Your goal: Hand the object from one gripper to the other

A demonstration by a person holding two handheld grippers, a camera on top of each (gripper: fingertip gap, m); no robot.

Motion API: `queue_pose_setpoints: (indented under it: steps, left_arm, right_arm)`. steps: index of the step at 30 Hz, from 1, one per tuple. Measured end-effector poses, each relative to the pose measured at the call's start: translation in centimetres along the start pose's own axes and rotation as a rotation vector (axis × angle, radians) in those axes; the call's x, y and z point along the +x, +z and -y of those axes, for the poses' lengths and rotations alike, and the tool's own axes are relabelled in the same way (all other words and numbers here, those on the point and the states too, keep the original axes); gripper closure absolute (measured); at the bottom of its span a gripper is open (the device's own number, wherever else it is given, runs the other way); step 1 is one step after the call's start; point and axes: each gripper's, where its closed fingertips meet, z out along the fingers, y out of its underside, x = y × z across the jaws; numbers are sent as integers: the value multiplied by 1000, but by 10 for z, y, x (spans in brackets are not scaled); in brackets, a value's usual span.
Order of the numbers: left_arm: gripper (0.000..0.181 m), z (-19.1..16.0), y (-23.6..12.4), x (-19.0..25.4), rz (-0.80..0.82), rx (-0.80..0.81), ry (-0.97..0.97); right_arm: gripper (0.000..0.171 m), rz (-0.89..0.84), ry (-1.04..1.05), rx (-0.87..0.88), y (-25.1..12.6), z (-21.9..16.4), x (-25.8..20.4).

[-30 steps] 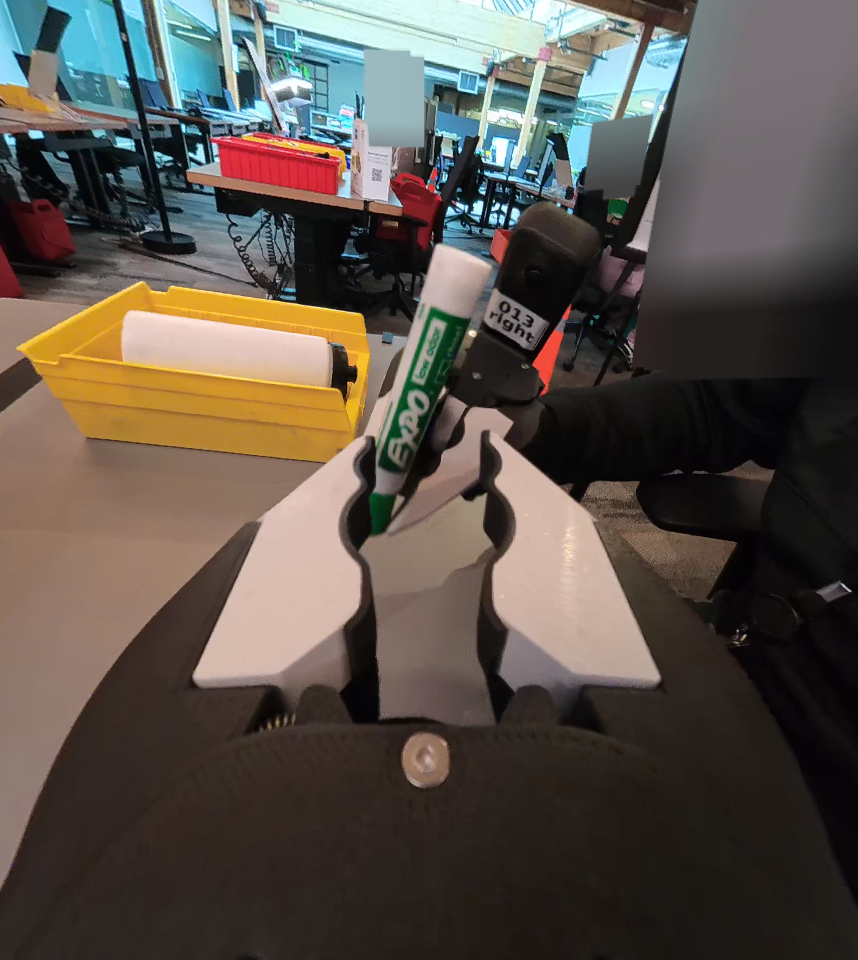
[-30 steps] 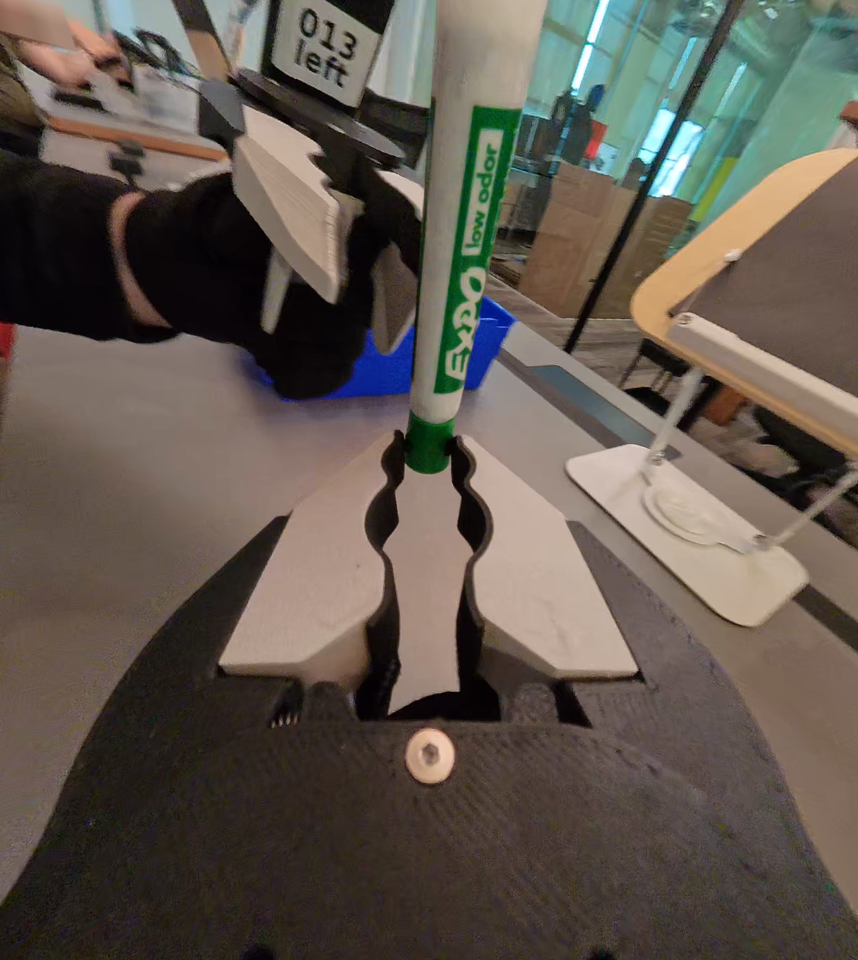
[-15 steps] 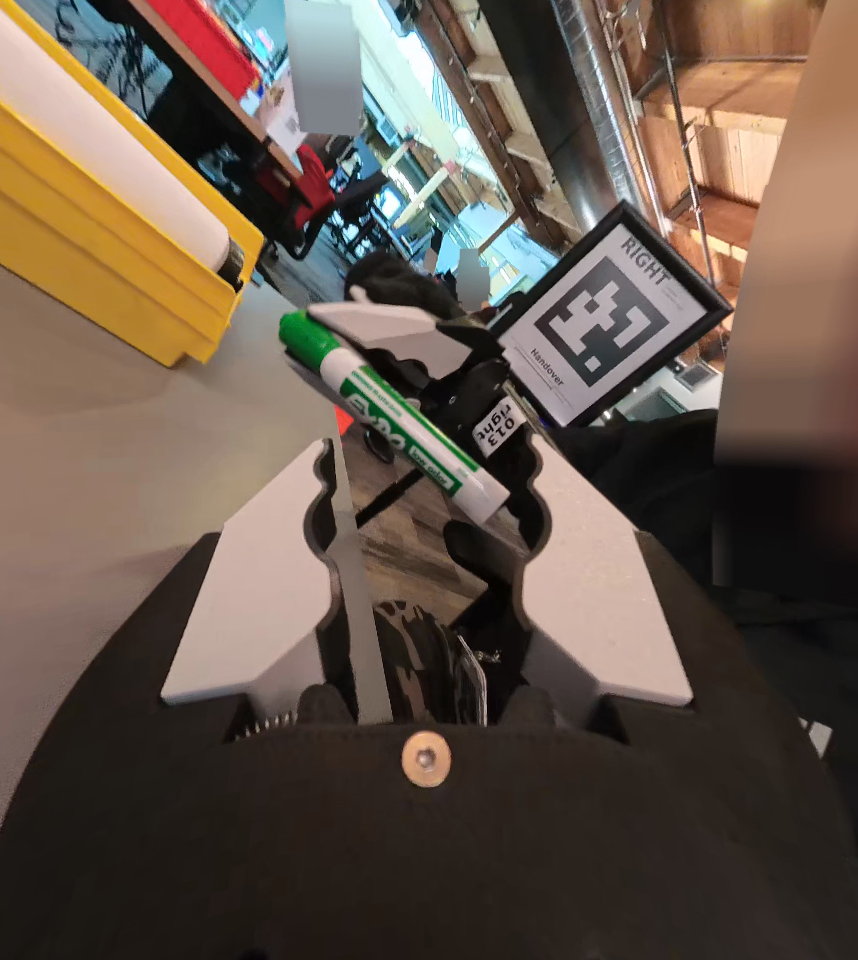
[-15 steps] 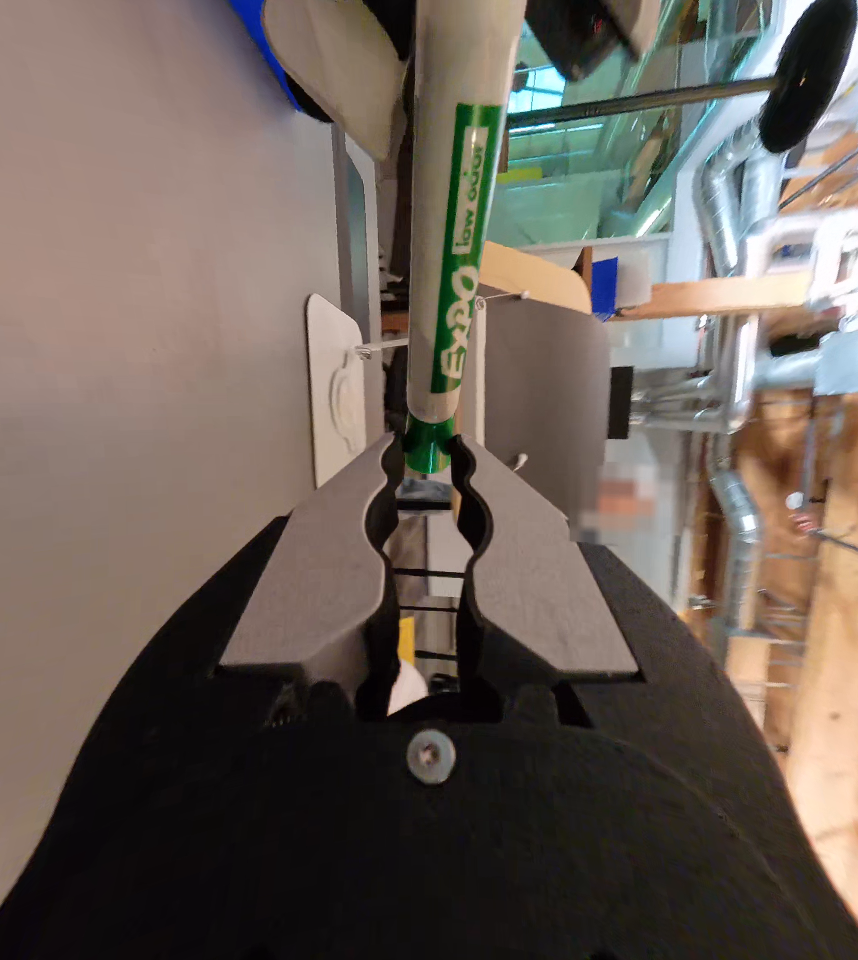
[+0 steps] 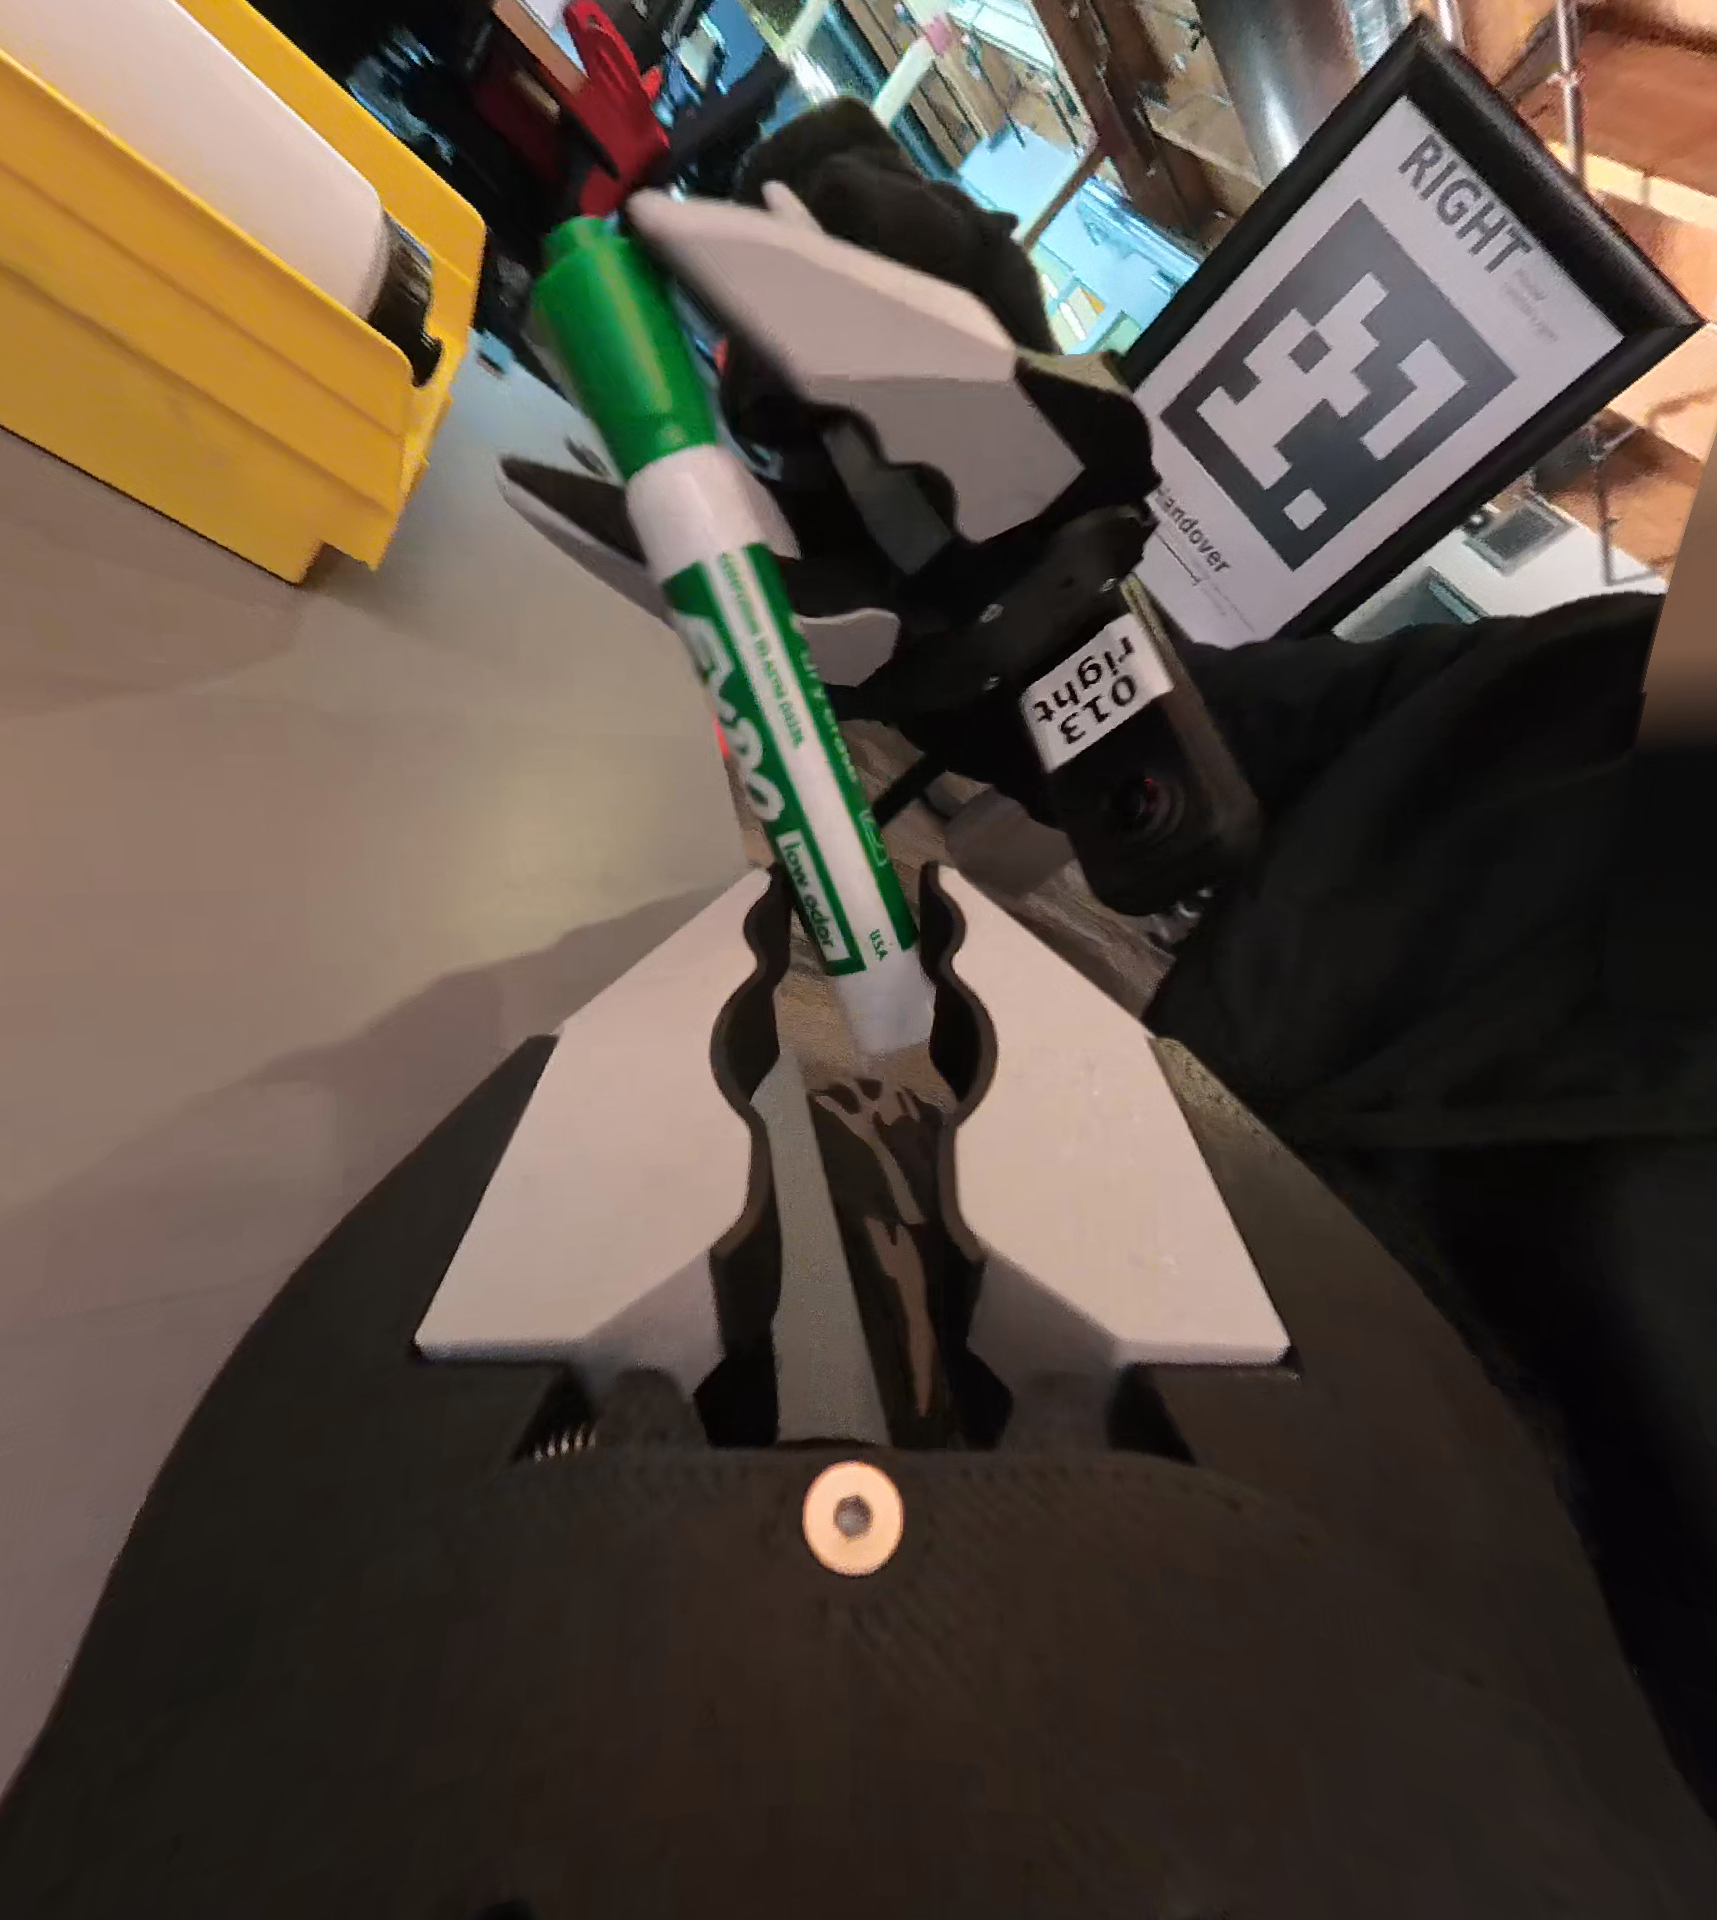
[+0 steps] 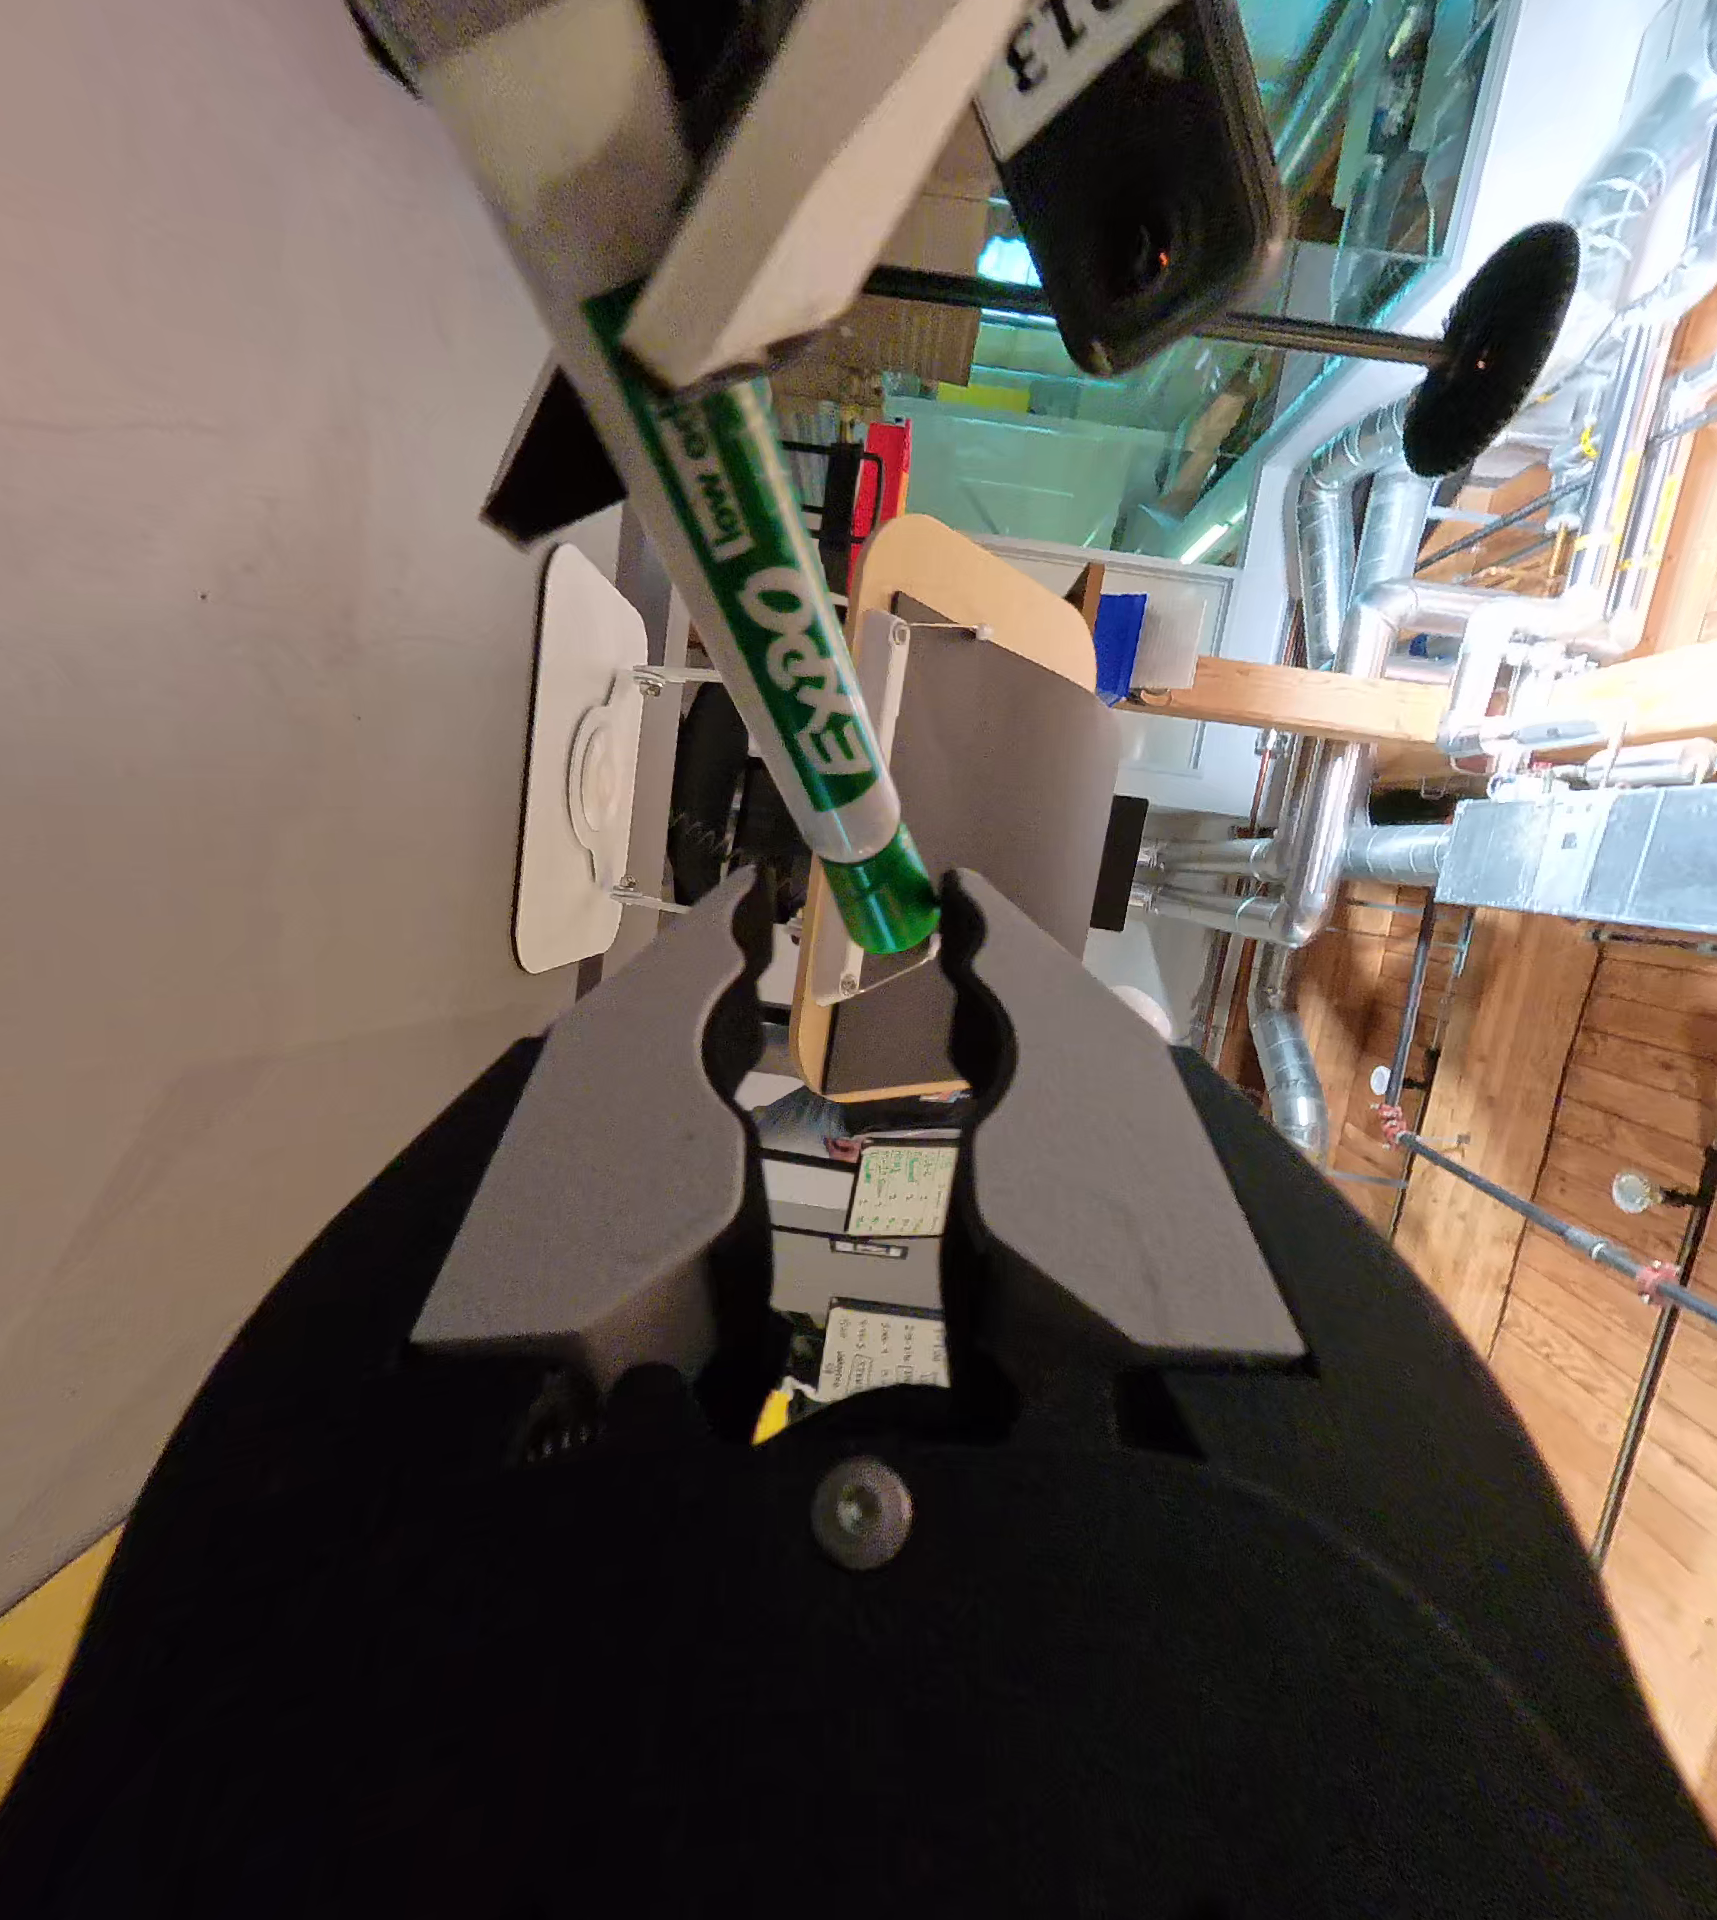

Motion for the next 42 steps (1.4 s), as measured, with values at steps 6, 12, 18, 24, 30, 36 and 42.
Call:
queue_pose_setpoints:
  steps: [6,12,18,24,30,36,42]
  left_arm:
    - [163,17,-11,-15,176,74,190]
    - [163,28,-21,-30,420,61,426]
    - [164,45,-40,-36,838,-143,998]
    - [163,53,-40,-28,1006,-323,1365]
    - [164,50,-35,-29,1072,-513,1591]
    - [164,50,-29,-23,1064,-570,1655]
    - [164,48,-28,-23,1063,-567,1656]
  right_arm:
    - [117,49,413,41,-10,-9,6]
    - [111,248,1038,145,-15,-2,-13]
    - [101,478,1704,441,-27,12,-1]
    - [103,556,1872,600,-34,15,8]
    - [114,579,1837,619,-32,26,7]
    - [133,592,1842,651,-31,32,6]
    - [155,601,1838,671,-32,38,3]
